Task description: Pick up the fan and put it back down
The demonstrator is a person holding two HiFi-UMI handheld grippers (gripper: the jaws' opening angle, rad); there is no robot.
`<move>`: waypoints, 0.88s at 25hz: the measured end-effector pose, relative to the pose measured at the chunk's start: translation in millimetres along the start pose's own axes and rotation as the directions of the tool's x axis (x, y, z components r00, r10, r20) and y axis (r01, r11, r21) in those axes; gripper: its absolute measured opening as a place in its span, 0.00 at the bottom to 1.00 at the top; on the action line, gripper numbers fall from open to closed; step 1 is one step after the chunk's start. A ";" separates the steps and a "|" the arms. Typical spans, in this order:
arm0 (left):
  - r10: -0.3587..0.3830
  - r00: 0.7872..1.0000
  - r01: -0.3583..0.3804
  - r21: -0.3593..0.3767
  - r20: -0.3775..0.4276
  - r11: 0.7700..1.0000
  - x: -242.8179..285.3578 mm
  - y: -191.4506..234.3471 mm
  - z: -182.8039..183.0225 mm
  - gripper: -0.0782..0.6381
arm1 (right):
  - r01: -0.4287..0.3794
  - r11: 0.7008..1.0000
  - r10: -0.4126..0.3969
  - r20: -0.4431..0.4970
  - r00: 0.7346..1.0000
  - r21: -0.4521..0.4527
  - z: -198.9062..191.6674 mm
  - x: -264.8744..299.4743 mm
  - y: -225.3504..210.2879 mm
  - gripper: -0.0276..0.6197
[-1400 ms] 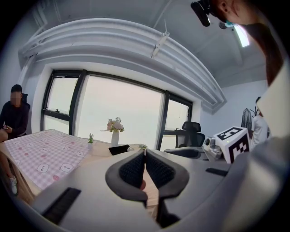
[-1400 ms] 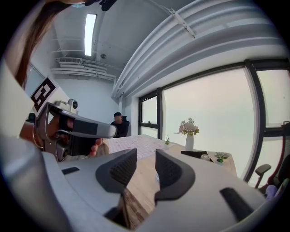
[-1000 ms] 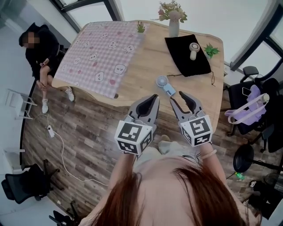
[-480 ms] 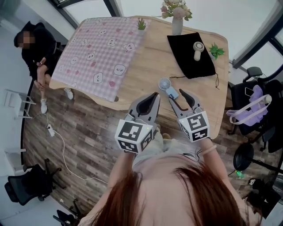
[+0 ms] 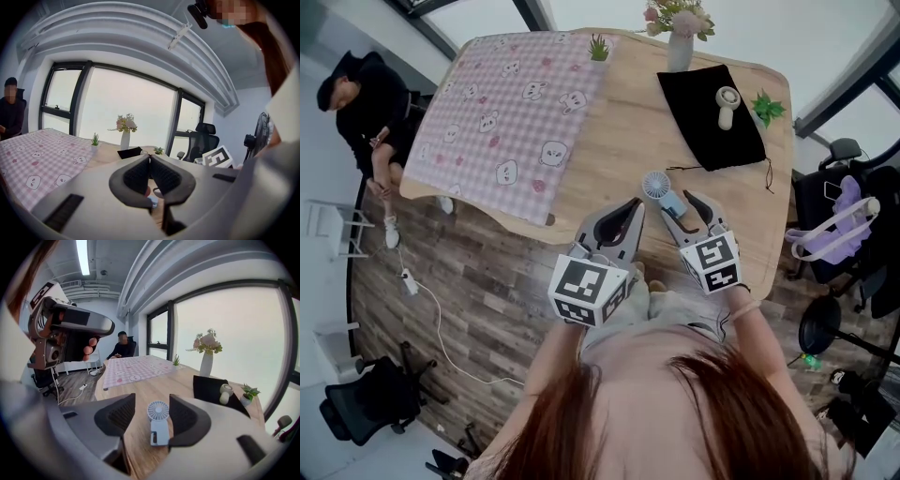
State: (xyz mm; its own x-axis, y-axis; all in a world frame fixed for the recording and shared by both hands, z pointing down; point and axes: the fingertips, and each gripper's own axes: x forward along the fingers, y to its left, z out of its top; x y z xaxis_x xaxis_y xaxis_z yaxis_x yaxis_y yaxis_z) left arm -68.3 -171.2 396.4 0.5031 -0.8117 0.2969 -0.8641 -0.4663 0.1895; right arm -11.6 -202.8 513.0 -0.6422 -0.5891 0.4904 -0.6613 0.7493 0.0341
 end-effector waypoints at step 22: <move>-0.083 0.996 0.082 -0.013 -0.045 0.997 34.6 29.3 -25.7 0.13 | -0.023 1.000 0.024 -0.215 0.976 0.007 -69.9 63.9 -8.1 0.42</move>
State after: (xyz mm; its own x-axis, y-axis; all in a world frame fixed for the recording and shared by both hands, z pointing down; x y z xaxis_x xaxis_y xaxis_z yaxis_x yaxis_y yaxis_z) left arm -75.7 -203.9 436.3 0.5732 -0.7536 0.3216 -0.8194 -0.5269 0.2258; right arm -20.2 -225.3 604.9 -0.5600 -0.4922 0.6664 -0.6489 0.7607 0.0164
